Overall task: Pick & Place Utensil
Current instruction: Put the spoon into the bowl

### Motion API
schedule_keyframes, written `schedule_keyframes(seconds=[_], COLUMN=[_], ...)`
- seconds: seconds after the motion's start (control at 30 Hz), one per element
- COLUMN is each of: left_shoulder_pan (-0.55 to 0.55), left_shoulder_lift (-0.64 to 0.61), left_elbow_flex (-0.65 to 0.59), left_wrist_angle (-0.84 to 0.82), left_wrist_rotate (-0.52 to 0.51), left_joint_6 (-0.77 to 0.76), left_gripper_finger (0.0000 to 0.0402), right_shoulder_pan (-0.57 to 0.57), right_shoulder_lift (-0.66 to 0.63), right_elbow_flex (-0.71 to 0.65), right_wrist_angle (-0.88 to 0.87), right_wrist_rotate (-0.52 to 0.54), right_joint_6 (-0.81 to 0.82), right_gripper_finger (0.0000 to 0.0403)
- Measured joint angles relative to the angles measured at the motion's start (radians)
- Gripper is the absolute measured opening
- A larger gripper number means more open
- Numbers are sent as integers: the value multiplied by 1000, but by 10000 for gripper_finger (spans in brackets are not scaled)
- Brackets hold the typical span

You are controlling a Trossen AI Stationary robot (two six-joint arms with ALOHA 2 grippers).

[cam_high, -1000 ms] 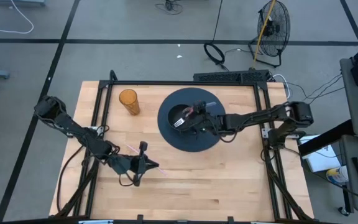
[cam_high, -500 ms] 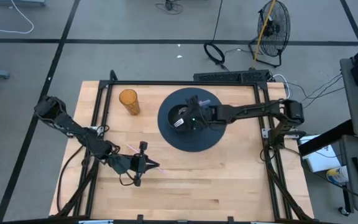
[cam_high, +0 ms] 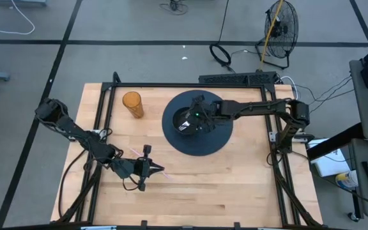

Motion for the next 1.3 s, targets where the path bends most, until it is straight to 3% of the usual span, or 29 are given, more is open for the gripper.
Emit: schedule_keyframes(seconds=[0.4, 1.3], left_shoulder_pan=[0, 0], left_shoulder_lift=[0, 0], left_elbow_flex=[0, 0], left_wrist_angle=[-23, -24], left_wrist_rotate=[-4, -3], left_joint_6=[1, -2], left_gripper_finger=[26, 26], right_shoulder_pan=[-6, 13], right_shoulder_lift=[86, 90], right_elbow_flex=[-2, -1], right_wrist_angle=[84, 89], right_wrist_rotate=[-51, -76], right_joint_6=[-8, -6], right_gripper_finger=[15, 24])
